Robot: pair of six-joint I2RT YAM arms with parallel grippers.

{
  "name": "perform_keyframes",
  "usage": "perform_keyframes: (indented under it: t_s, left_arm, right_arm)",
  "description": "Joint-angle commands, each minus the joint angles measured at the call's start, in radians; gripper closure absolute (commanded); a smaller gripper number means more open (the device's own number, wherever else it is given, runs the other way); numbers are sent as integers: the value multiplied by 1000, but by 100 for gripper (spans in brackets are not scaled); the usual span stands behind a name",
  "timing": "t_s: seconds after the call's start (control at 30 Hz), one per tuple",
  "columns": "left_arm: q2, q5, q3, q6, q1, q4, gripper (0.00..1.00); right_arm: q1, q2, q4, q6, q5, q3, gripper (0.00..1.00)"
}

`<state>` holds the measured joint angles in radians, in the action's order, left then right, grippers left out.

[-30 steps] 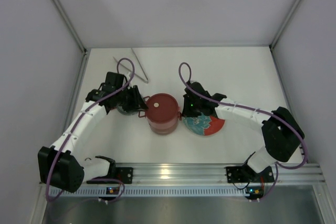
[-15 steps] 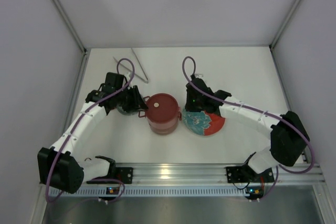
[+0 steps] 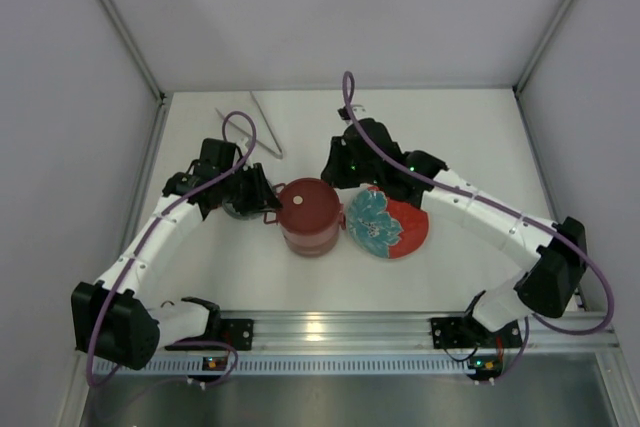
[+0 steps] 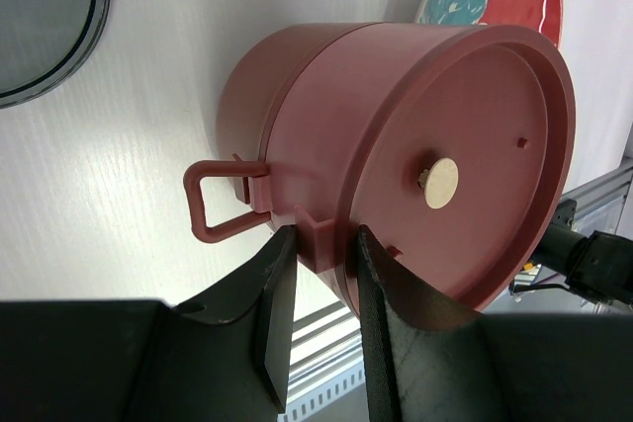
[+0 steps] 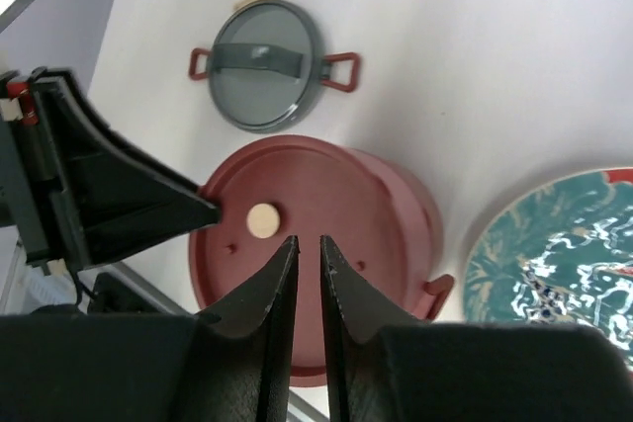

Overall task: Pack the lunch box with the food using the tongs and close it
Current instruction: Close the fastener on the packing box.

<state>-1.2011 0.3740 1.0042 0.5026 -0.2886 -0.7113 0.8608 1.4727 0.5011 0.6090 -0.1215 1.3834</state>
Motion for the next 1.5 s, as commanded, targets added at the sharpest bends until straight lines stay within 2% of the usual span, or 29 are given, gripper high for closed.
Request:
perform_keyframes:
  t_s: [0.0,0.2,0.47,0.7,0.97,1.13,1.2,1.33,1.47]
  left_arm:
    - [11,-38,-24,-27,-1,-14,92]
    - [12,-40,-27,-26,-1,-13,92]
    - [18,-38,-38,-24,-1,-7,91]
    - [67,-32,-44,-7,-1,24,78]
    - [113,-37,-23,1,-1,65,54]
    - [135,-36,-19,8,-1,85,48]
    - [150,-76,-21,17,-1,76,48]
    - [207,-304,-38,83,2,62,51]
    - [267,-453,-64,125,2,73,54]
  right_arm:
    - [44,63,1,-15,52,45,86]
    - [104,116,-12,8,59,23,88]
    - [119,150,-19,41,56,-50,91]
    - [122,163,-36,58,63,-106,92]
    - [122,172,-39,64,65,-126,94]
    - [121,179,-39,66,66,-129,94]
    - [121,179,-39,66,65,-130,94]
    - [121,178,-42,69,66,-138,94]
    - [121,175,-44,71,66,-149,95]
